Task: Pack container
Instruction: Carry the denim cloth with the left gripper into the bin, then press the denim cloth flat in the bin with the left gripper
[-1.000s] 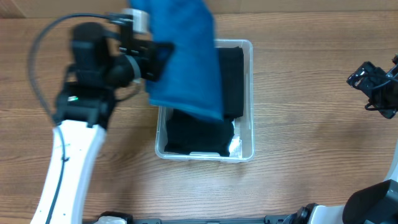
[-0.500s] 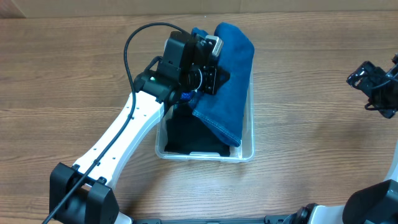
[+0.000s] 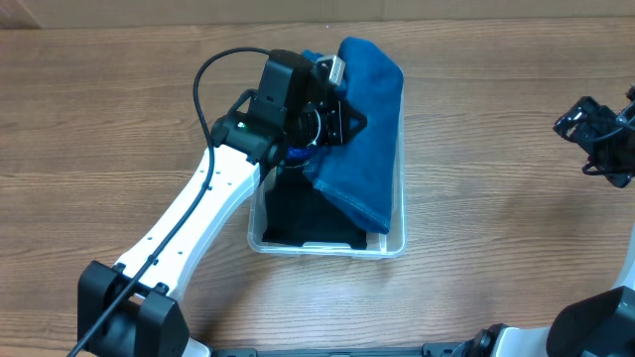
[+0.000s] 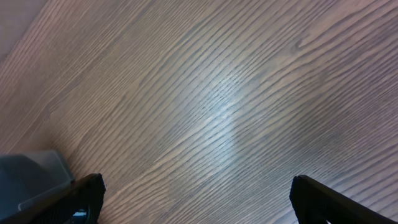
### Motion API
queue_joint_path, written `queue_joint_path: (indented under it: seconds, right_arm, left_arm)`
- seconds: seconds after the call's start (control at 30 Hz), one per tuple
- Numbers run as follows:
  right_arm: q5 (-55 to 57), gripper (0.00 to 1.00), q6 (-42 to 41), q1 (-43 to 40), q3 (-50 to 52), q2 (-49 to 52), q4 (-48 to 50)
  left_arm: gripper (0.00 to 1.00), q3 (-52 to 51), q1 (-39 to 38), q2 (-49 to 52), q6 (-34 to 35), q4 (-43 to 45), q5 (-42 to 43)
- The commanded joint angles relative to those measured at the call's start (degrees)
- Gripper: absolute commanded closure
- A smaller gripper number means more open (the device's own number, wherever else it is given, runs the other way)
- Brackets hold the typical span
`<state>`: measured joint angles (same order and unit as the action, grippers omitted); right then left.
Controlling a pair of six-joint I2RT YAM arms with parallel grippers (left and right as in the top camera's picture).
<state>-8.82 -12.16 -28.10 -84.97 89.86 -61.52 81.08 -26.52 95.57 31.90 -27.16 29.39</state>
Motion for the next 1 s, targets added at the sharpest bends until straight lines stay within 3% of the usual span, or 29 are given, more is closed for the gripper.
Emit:
queue_joint_path:
  seconds: [0.0, 0.17, 0.3, 0.37, 0.43, 0.47, 0.53, 0.57, 0.6, 0.7, 0.73, 0.77, 0.8, 0.83, 0.9, 0.97]
  right_arm:
    - [-0.4, 0.00, 0.2, 0.2, -0.5, 0.1, 0.3]
    - [-0.4, 0.00, 0.2, 0.2, -0.5, 0.1, 0.3]
    - [-0.5, 0.00, 0.2, 0.2, -0.5, 0.1, 0.3]
    - [-0.3, 0.00, 0.2, 0.2, -0.5, 0.1, 0.3]
    - [-0.3, 0.00, 0.2, 0.2, -0.5, 0.1, 0.3]
    - [-0.3, 0.00, 0.2, 0.2, -0.5, 0.1, 0.3]
    - [-0.3, 0.00, 0.2, 0.2, -0.5, 0.1, 0.3]
    - [-0.3, 0.00, 0.2, 0.2, -0.5, 0.1, 0.3]
    - [-0.3, 0.00, 0.2, 0.2, -0.5, 0.1, 0.3]
    - [-0.3, 0.00, 0.2, 0.2, -0.5, 0.1, 0.3]
    - [-0.3, 0.00, 0.2, 0.2, -0.5, 0.1, 0.3]
    - [-0.3, 0.00, 0.2, 0.2, -0.5, 0.1, 0.3]
    - [-0.3, 0.00, 0.2, 0.2, -0.5, 0.1, 0.3]
    - [-0.3, 0.00, 0.2, 0.2, -0.5, 0.1, 0.3]
    - [-0.3, 0.00, 0.2, 0.2, -0.5, 0.1, 0.3]
    - [-0.3, 0.00, 0.2, 0.2, -0.5, 0.1, 0.3]
  left_arm:
    - [0.96, 1.7, -0.4, -2.7, 2.8, -6.0, 3.2]
    - [0.96, 1.7, 0.8, -2.7, 2.8, -9.8, 1.0]
    - [0.96, 1.7, 1.1, -2.7, 1.6, -14.8, -7.9]
    - [0.90, 1.7, 1.1, -2.7, -0.2, -16.7, -14.7]
    - [0.79, 1.7, 1.1, -2.7, -1.6, -18.1, -23.4]
    - [0.61, 1.7, 1.1, -2.7, -2.8, -18.1, -28.3]
    - [0.48, 1.7, 1.1, -2.7, -6.4, -16.1, -40.8]
    - [0.39, 1.7, 1.1, -2.7, -7.5, -15.3, -43.2]
    - [0.36, 1.7, 1.1, -2.7, -10.7, -13.0, -46.9]
    - [0.38, 1.7, 1.1, -2.8, -20.9, -5.2, -49.3]
    - [0.48, 1.7, 1.0, -2.8, -23.2, -2.1, -48.7]
    - [0.64, 1.7, 0.6, -2.8, -26.0, 0.7, -46.8]
    - [0.87, 1.7, -0.2, -2.8, -30.5, 4.1, -41.6]
    - [0.96, 1.7, -0.9, -2.8, -34.1, 7.1, -37.6]
    - [0.96, 1.7, -1.5, -2.7, -35.0, 9.9, -38.2]
    - [0.96, 1.7, -2.2, -1.6, -44.2, 12.3, -39.0]
